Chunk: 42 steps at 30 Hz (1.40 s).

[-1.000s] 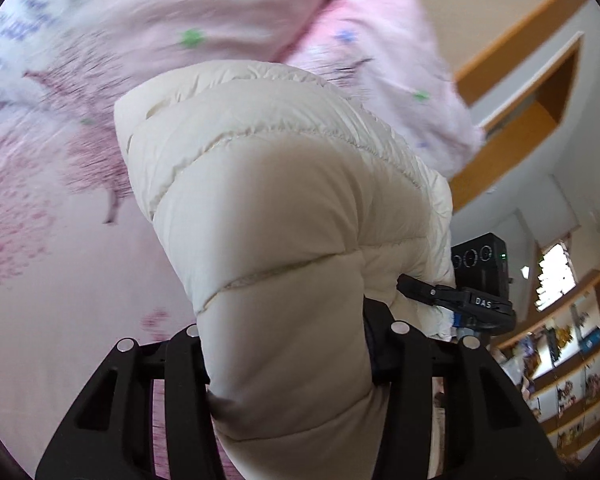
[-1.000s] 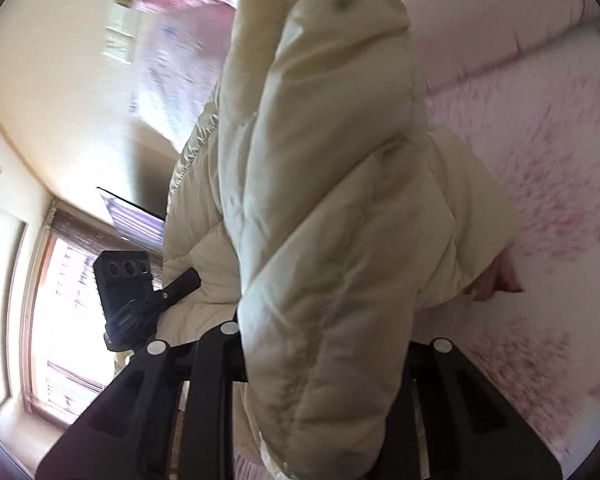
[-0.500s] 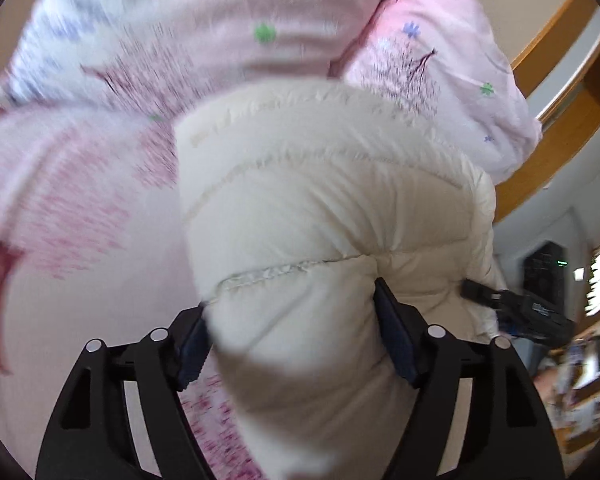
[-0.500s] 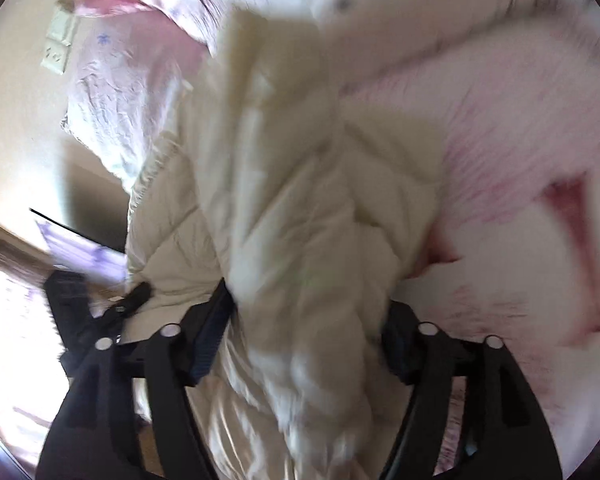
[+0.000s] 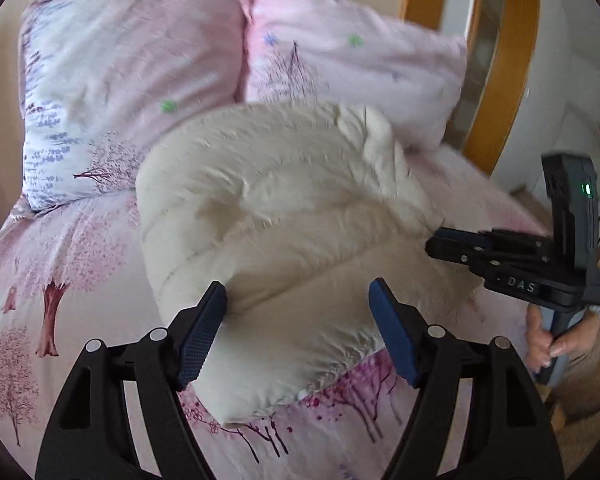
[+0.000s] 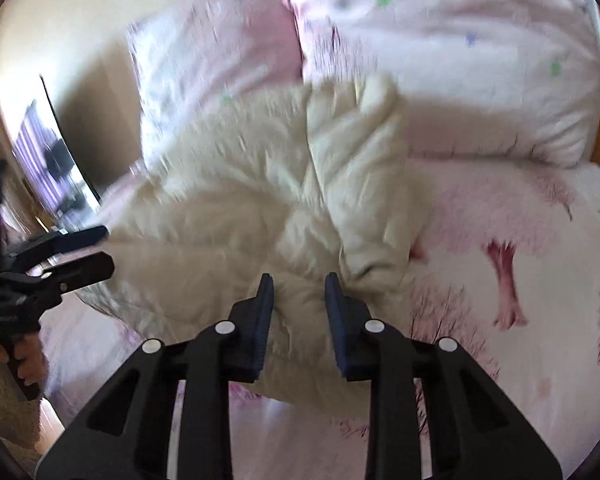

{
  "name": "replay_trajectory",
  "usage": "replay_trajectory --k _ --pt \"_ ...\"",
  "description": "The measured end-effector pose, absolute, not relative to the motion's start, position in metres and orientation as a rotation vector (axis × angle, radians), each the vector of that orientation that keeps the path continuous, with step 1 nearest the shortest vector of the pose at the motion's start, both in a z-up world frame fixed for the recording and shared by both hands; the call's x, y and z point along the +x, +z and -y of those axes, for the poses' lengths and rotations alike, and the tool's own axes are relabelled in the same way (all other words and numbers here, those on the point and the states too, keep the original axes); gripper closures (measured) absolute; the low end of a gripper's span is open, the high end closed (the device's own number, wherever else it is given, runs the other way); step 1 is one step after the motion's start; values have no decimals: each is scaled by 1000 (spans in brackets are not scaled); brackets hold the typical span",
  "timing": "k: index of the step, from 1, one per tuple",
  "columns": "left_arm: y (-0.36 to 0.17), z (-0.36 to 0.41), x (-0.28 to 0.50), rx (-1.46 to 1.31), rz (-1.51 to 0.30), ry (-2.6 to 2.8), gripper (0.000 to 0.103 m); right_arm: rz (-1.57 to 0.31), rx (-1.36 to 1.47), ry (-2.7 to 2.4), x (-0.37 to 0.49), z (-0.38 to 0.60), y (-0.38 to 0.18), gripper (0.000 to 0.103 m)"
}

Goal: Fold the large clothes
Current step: 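Set the rolled jacket down near the pillows and open both grippers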

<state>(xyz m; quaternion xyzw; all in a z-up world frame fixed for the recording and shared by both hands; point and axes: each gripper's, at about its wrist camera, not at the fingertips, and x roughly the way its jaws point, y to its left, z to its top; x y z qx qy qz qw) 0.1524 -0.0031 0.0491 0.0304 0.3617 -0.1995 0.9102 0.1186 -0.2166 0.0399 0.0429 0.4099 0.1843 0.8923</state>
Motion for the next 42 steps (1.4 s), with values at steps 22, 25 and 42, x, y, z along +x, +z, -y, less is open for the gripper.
replay_trajectory --k 22,25,42 --pt "12 24 165 156 -806 -380 13 -876 620 252 241 280 33 54" --pt "15 26 162 144 -792 -377 12 -900 637 251 256 271 18 89" --pt "62 -19 109 -49 -650 -181 1 -829 426 244 178 251 42 60"
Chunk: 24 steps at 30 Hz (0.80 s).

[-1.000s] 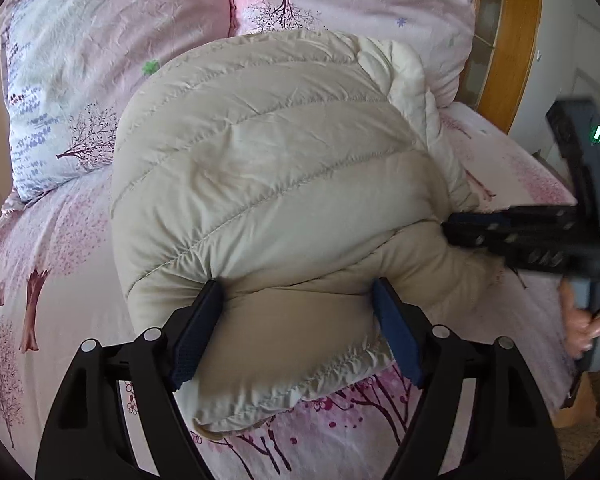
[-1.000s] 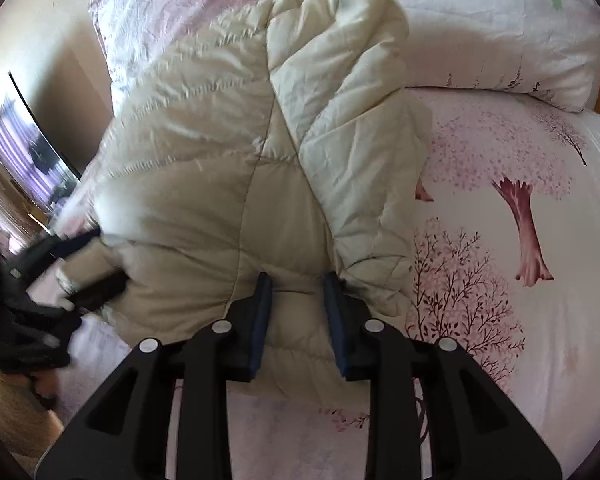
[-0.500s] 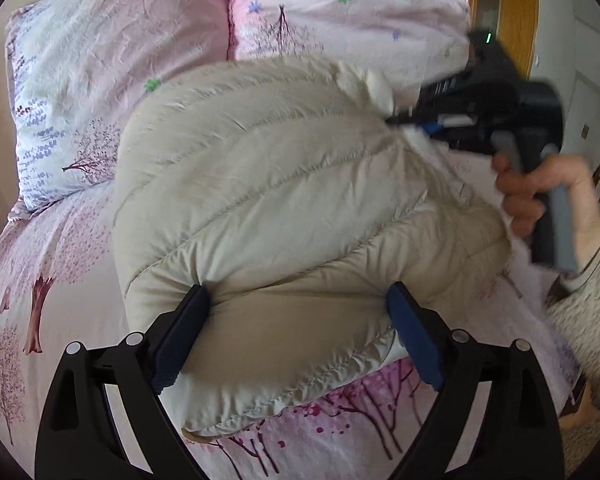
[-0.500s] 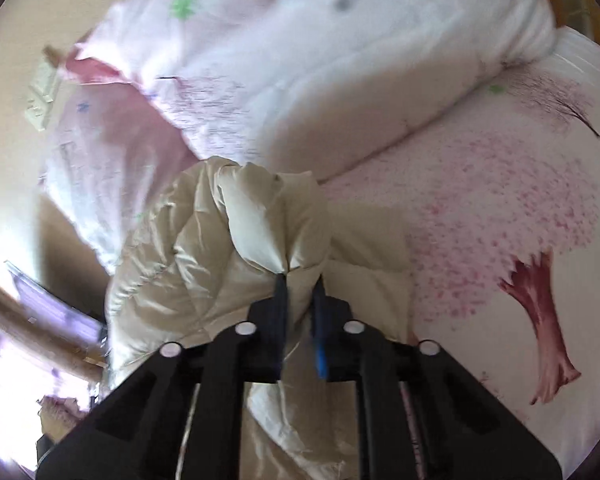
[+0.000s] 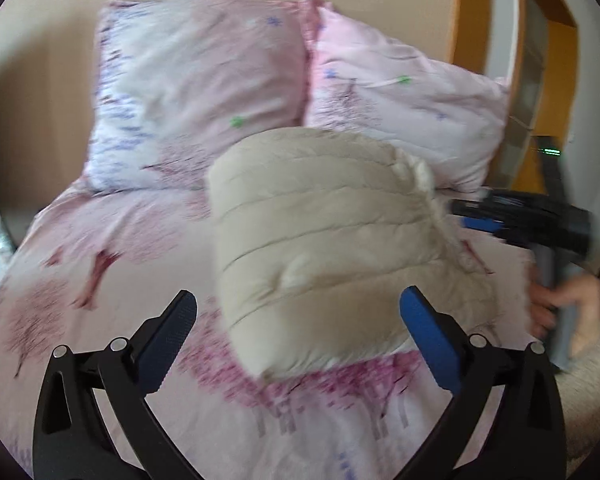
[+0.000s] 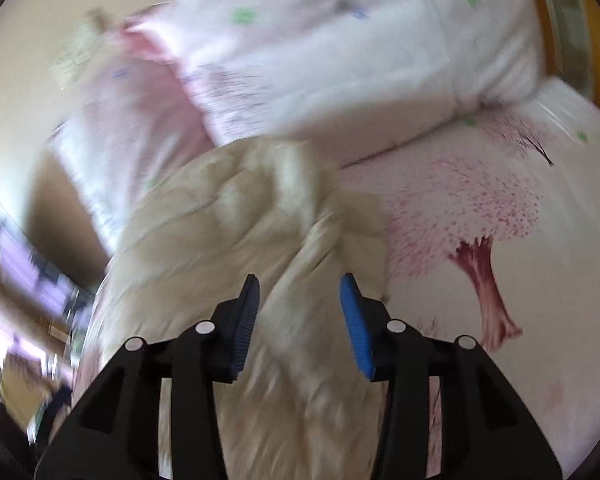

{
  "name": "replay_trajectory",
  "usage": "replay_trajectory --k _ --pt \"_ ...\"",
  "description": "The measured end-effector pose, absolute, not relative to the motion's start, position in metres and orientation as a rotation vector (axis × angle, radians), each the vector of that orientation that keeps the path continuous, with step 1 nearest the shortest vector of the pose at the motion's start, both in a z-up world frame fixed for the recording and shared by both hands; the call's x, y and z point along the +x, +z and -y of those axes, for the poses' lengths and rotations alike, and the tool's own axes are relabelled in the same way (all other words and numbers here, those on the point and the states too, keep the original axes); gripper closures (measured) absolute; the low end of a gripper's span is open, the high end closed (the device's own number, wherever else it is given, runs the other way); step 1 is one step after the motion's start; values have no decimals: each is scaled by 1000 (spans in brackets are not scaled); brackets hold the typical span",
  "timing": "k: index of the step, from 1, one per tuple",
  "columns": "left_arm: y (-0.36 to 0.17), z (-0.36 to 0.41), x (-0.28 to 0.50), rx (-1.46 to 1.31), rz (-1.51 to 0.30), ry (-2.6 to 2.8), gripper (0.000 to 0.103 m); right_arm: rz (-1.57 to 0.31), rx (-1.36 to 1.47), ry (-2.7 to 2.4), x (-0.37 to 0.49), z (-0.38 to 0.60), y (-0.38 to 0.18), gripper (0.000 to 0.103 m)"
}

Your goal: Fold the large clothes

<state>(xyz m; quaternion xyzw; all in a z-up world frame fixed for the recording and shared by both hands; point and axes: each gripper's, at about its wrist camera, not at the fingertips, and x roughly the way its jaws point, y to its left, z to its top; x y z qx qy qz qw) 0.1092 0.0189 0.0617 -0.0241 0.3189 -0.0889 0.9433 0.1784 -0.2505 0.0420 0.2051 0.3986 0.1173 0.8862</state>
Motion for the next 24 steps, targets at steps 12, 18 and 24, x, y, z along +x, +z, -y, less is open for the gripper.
replay_trajectory --k 12,18,24 --pt "29 -30 85 -52 -791 -60 1 -993 274 281 138 216 -2 58" --pt "14 -30 82 -4 -858 27 1 -972 265 235 133 215 2 38" --pt "7 -29 76 -8 -880 27 1 -846 192 166 98 212 39 2"
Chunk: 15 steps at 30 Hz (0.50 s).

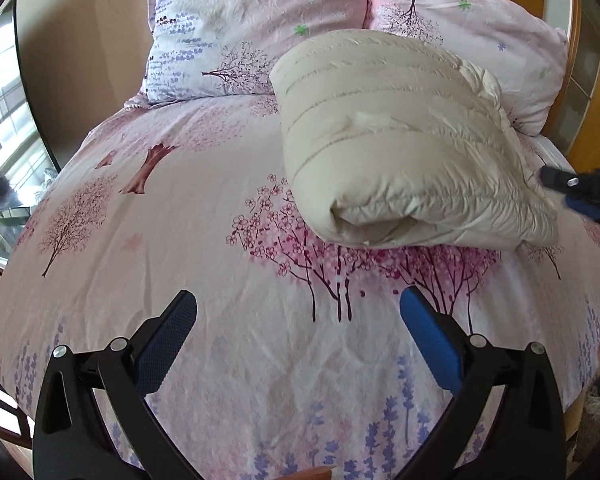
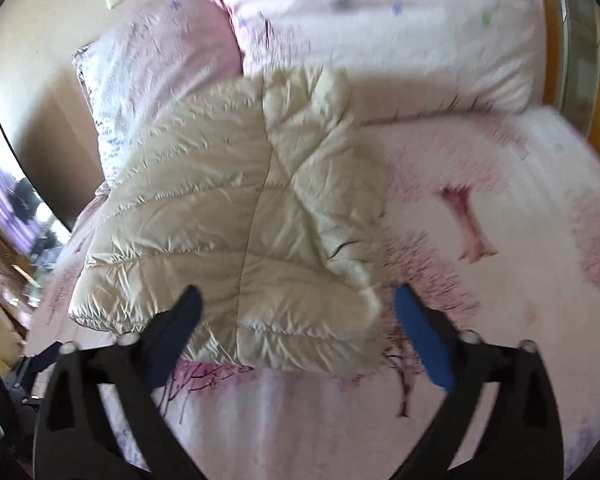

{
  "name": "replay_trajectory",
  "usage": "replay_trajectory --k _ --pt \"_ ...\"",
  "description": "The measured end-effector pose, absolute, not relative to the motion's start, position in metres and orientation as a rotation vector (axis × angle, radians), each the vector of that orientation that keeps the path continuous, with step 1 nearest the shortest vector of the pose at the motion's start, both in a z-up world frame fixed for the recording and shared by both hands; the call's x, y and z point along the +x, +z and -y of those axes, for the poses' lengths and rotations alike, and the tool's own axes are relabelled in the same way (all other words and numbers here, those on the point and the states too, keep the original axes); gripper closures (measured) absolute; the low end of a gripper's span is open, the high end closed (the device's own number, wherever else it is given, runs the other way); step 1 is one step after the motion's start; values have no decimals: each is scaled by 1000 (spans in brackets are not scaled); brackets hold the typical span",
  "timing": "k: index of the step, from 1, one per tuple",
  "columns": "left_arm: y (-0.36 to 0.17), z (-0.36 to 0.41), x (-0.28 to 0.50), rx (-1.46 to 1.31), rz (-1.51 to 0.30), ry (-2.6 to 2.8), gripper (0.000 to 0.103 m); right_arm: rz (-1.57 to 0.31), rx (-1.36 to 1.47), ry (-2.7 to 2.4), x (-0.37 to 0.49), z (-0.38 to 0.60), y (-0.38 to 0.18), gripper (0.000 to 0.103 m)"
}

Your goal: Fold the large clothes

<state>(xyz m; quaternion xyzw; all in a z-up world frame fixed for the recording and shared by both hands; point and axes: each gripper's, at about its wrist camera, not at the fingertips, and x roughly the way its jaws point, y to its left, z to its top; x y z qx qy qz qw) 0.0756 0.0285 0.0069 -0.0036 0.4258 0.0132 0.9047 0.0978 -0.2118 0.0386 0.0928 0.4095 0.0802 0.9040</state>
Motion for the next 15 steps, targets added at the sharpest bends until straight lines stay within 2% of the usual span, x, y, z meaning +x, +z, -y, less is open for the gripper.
replay_trajectory --k 5,10,15 --pt "8 -23 70 -1 -880 11 1 -793 139 143 78 210 56 2" --pt "9 -20 71 10 -892 14 1 -842 163 187 65 212 55 2" --pt "10 -20 69 -6 -920 6 1 -919 60 184 52 196 43 2"
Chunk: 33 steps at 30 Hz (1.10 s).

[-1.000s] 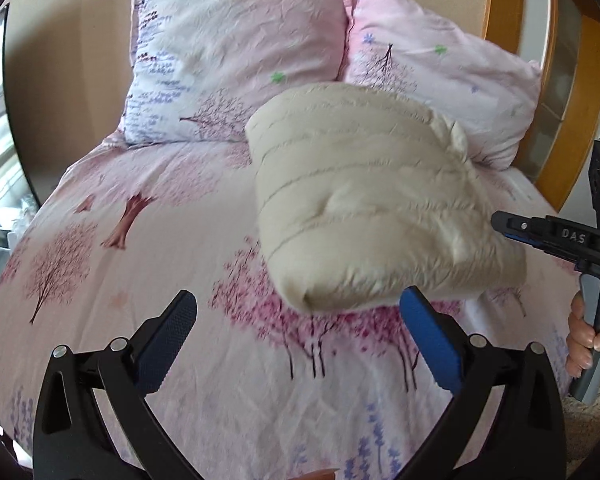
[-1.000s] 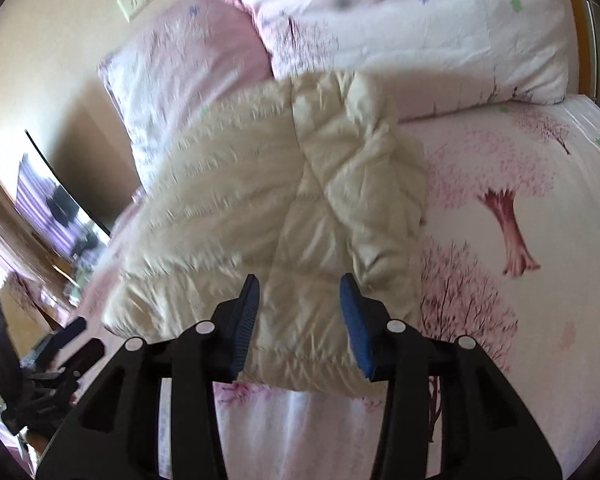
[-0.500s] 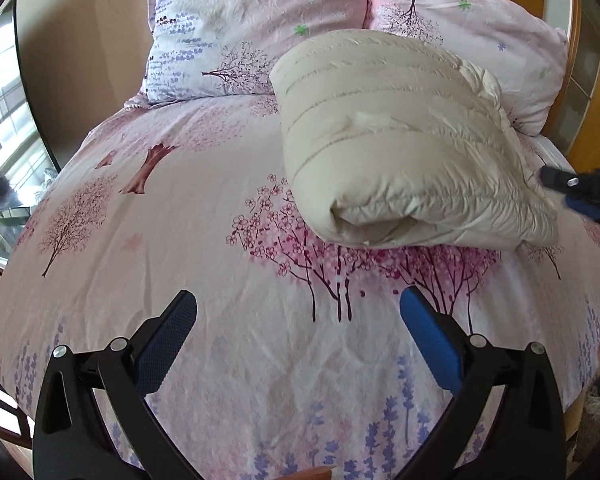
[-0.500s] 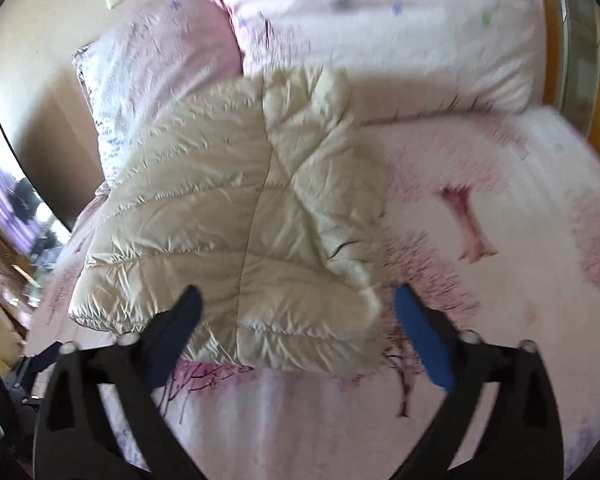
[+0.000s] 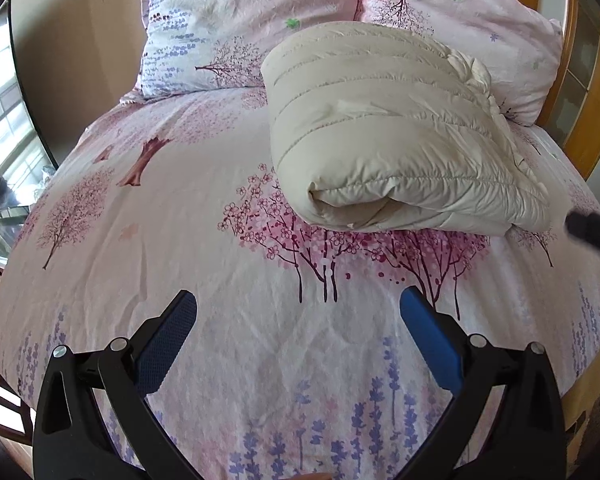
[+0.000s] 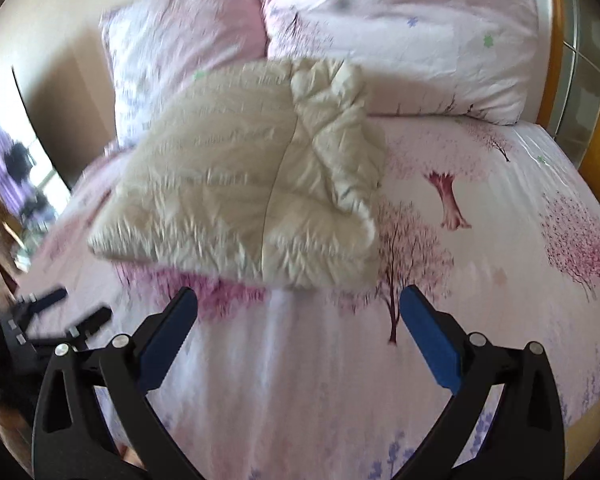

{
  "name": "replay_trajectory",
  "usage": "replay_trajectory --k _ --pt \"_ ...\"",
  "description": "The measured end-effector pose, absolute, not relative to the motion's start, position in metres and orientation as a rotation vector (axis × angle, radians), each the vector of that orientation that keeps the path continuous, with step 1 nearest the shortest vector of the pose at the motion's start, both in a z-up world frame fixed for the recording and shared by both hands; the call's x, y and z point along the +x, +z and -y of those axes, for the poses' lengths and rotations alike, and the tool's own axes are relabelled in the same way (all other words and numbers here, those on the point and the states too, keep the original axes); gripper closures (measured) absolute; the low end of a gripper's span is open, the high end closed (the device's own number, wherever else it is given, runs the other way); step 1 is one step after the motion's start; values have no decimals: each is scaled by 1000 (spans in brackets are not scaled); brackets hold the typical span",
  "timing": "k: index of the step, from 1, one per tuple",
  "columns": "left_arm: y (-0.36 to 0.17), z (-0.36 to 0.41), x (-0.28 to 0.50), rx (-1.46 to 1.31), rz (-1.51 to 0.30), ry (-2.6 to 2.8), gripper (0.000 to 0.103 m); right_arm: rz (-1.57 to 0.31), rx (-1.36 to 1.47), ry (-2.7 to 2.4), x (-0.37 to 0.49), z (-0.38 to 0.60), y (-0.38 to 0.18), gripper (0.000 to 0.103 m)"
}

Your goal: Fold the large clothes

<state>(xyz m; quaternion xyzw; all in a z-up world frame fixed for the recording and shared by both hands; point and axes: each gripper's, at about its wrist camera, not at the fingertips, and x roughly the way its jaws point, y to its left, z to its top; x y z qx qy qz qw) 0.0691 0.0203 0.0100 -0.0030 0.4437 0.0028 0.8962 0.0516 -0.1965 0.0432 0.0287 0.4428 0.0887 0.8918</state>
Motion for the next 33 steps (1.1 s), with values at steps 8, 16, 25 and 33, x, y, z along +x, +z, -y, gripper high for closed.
replay_trajectory --k 8,16,25,33 --pt "5 -15 72 15 -966 2 1 -996 -40 166 48 182 24 2" --pt "4 -20 76 -5 -982 7 1 -1029 -64 167 49 179 14 2" --pt "3 -21 78 -5 -986 7 1 -1048 -73 165 51 179 8 2" --pt "0 -20 79 -1 -991 8 1 -1053 -66 163 53 180 5 2"
